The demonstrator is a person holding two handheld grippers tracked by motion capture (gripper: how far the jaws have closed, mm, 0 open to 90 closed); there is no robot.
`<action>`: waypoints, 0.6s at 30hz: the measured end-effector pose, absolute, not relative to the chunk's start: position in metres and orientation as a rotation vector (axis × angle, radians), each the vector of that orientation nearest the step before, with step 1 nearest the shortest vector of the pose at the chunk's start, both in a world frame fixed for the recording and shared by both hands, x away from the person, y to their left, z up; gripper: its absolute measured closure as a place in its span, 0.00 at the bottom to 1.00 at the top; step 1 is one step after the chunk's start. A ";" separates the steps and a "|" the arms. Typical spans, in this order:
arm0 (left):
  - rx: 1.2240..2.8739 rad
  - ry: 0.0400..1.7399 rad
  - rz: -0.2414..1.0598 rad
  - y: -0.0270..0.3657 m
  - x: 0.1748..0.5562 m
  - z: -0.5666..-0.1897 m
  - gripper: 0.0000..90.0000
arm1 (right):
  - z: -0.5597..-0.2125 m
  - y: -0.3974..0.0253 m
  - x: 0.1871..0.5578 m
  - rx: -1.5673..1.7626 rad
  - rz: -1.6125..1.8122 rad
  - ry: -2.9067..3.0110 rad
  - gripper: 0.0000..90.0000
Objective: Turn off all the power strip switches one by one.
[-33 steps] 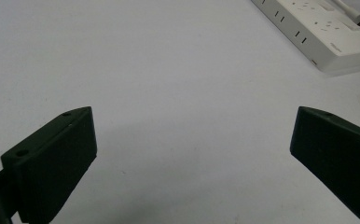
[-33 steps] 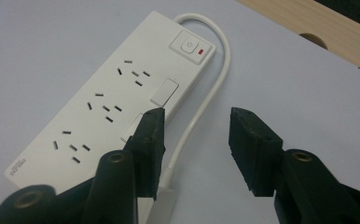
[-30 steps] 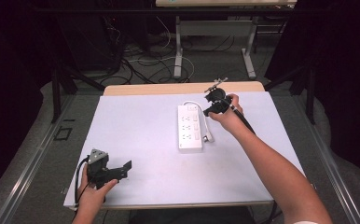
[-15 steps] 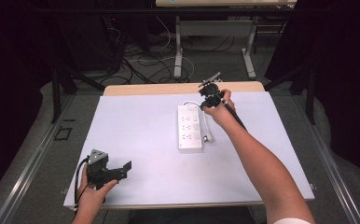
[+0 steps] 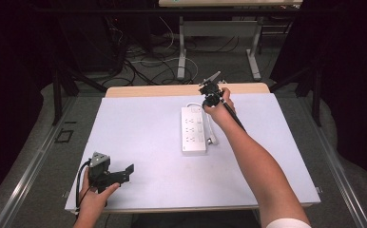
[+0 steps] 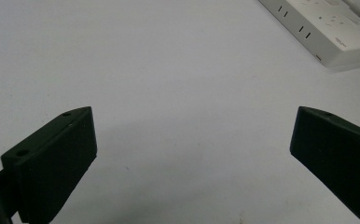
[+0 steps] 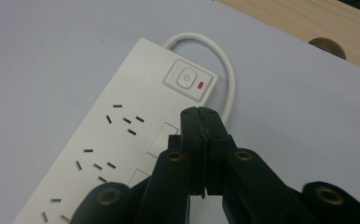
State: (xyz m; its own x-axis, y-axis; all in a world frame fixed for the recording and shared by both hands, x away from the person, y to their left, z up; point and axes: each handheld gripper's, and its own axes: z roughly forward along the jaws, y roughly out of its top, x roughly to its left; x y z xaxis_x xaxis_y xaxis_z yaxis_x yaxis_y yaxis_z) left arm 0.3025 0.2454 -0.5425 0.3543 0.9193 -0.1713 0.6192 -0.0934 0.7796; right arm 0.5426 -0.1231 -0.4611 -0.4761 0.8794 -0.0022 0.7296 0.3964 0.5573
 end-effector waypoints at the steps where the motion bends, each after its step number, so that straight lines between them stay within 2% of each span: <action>1: 1.808 1.358 0.467 0.246 0.303 -0.543 0.00 | -0.463 -0.122 0.544 1.395 0.747 2.359 1.00; 18: 1.790 1.375 0.453 0.248 0.303 -0.544 0.01 | -0.486 -0.109 0.564 1.451 0.733 2.356 1.00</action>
